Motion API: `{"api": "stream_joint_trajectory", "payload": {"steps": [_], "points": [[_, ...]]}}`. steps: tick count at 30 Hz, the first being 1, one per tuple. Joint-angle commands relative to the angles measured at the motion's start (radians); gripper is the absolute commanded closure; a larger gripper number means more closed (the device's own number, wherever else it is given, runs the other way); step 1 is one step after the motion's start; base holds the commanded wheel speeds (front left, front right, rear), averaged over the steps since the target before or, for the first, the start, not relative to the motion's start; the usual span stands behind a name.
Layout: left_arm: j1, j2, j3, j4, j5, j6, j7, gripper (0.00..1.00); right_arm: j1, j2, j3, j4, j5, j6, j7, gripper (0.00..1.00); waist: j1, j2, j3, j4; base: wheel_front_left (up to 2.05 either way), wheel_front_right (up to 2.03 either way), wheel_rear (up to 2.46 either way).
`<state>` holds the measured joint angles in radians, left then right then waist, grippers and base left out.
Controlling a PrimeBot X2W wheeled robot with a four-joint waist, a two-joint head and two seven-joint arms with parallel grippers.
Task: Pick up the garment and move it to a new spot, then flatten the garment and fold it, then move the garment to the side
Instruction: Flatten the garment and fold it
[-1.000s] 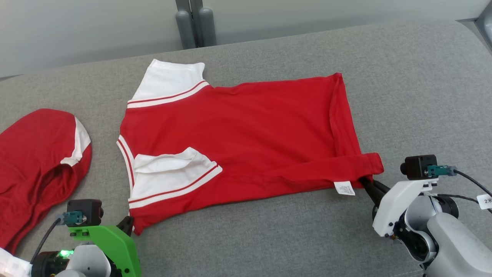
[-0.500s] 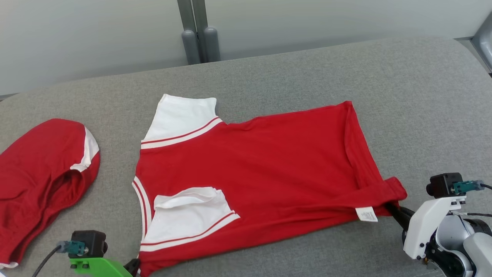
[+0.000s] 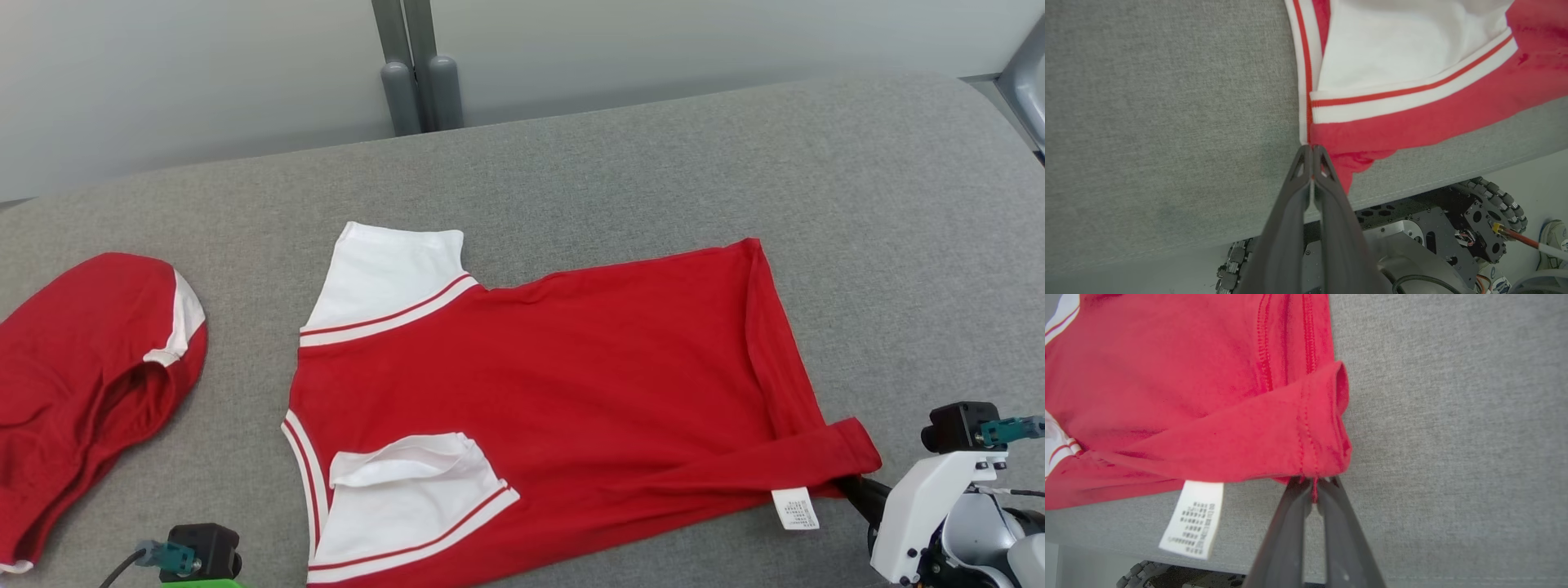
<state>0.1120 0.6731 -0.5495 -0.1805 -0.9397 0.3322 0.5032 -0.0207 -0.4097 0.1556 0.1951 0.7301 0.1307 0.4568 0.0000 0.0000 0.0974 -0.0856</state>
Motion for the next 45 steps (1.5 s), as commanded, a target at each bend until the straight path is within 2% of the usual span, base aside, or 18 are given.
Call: {"api": "stream_joint_trajectory", "payload": {"steps": [1,13,19,24,31,40,45], "points": [[0.006,0.006,0.003,0.005,0.000,0.006,-0.003,0.00,0.014,0.010,-0.016,-0.007,-0.010,0.000,0.001,0.00,0.0000,0.0000,0.001,-0.002,0.00,0.00,0.00],[-0.047,0.026,0.024,-0.019,0.064,0.009,-0.065,0.00,0.026,0.051,-0.079,-0.075,-0.046,0.000,0.037,0.00,0.0000,0.0000,0.002,-0.007,0.00,0.00,0.00],[-0.158,0.001,0.066,-0.061,0.124,-0.005,-0.159,0.00,-0.034,0.045,-0.134,-0.119,-0.036,0.000,0.017,0.00,0.0000,0.0000,0.030,-0.011,0.00,0.00,0.00],[-0.300,-0.010,0.085,-0.027,0.155,-0.050,-0.181,0.00,-0.107,0.056,-0.188,-0.112,-0.060,0.000,-0.013,0.00,0.0000,0.0000,0.073,-0.019,0.00,0.00,0.00],[-0.505,-0.019,0.060,0.089,0.153,-0.145,-0.112,0.00,-0.223,0.067,-0.230,-0.096,-0.086,0.000,-0.057,0.00,0.0000,0.0000,0.154,-0.031,0.00,0.00,0.00],[-0.817,-0.073,0.012,0.297,0.151,-0.267,0.017,0.00,-0.435,0.067,-0.131,-0.008,-0.063,0.000,-0.107,0.00,0.0000,0.0000,0.279,-0.042,0.00,0.00,0.00],[-0.958,-0.107,-0.011,0.402,0.154,-0.315,0.075,0.00,-0.539,0.054,-0.066,0.070,-0.032,0.000,-0.114,0.00,0.0000,0.0000,0.337,-0.043,0.00,0.00,0.00]]}}
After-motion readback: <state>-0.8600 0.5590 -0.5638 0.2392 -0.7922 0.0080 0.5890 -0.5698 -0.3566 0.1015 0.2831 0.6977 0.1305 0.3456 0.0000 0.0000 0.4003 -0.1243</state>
